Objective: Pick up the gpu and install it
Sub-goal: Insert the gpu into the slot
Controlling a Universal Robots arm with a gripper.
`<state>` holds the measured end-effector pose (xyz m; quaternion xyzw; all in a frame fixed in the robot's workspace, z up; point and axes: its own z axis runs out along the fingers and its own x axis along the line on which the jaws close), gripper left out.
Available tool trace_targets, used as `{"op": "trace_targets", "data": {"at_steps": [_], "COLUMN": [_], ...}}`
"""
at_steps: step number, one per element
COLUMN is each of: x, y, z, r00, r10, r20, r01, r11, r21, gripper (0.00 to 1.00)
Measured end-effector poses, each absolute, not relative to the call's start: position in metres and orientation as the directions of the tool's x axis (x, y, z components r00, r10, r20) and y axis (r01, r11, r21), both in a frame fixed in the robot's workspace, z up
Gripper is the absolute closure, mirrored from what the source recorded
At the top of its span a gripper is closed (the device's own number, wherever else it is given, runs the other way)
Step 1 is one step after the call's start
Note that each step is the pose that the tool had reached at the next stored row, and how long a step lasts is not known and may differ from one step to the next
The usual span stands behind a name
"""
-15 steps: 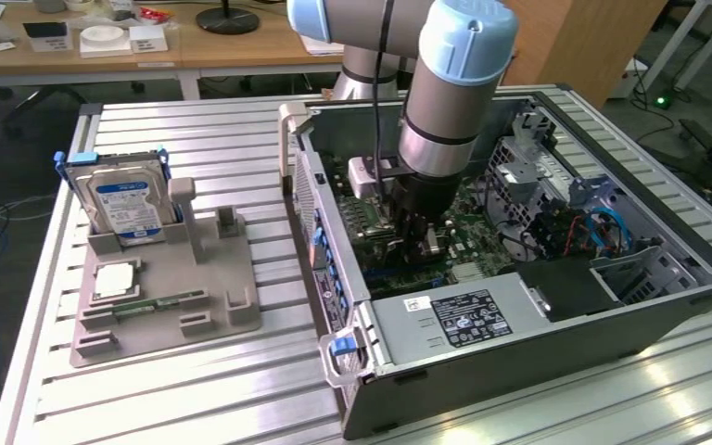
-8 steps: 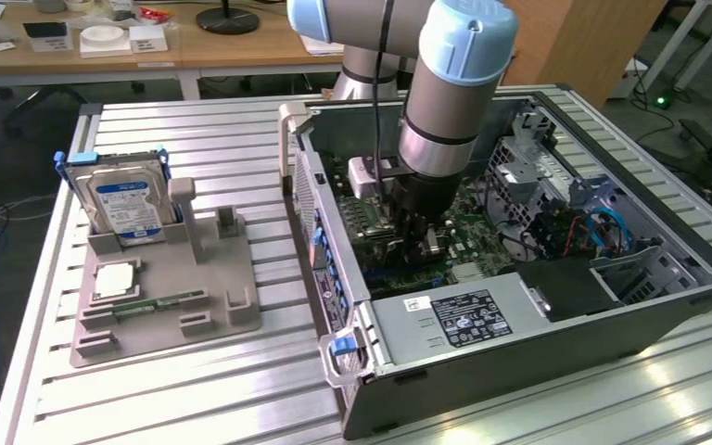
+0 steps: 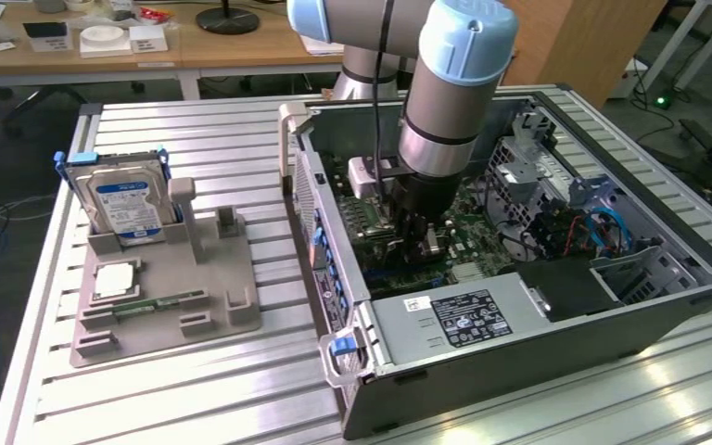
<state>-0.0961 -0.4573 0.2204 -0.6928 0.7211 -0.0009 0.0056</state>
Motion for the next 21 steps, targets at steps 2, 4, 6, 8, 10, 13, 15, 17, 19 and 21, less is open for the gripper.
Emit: {"op": "trace_targets", "data": {"at_steps": [2,4,6,8,10,13,15,17,19,21], "x": [-0.0961,-0.0961,-0.0961,-0.0962,-0.0963,-0.0963,-0.0962,-0.0962,-0.0962,-0.0961], "y": [-0.4573,-0.4573,-0.4573,-0.4574,-0.4573,-0.4573,-0.4573,-0.4573,-0.4573,-0.4571], "z": [0.2204,0.2204,0.2200,0.2182,0.2157,0.2155,0.2155,0.2154,0.2154,0.2149], "r00": [-0.040,-0.040,-0.040,-0.040,-0.040,-0.040,-0.040,-0.040,-0.040,-0.040], "r10": [-0.999,-0.999,-0.999,-0.999,-0.999,-0.999,-0.999,-0.999,-0.999,-0.999], "r20": [-0.007,-0.007,-0.007,-0.005,-0.007,-0.007,-0.007,-0.007,-0.007,-0.008], "r01": [-0.999,-0.999,-0.999,-0.999,-0.999,-0.999,-0.999,-0.999,-0.999,-0.999], "r11": [0.040,0.040,0.040,0.040,0.040,0.040,0.040,0.040,0.040,0.040], "r21": [-0.009,-0.009,-0.009,-0.008,-0.009,-0.009,-0.009,-0.009,-0.009,-0.010], "gripper": [0.72,0.72,0.72,0.72,0.72,0.72,0.72,0.72,0.72,0.72]}}
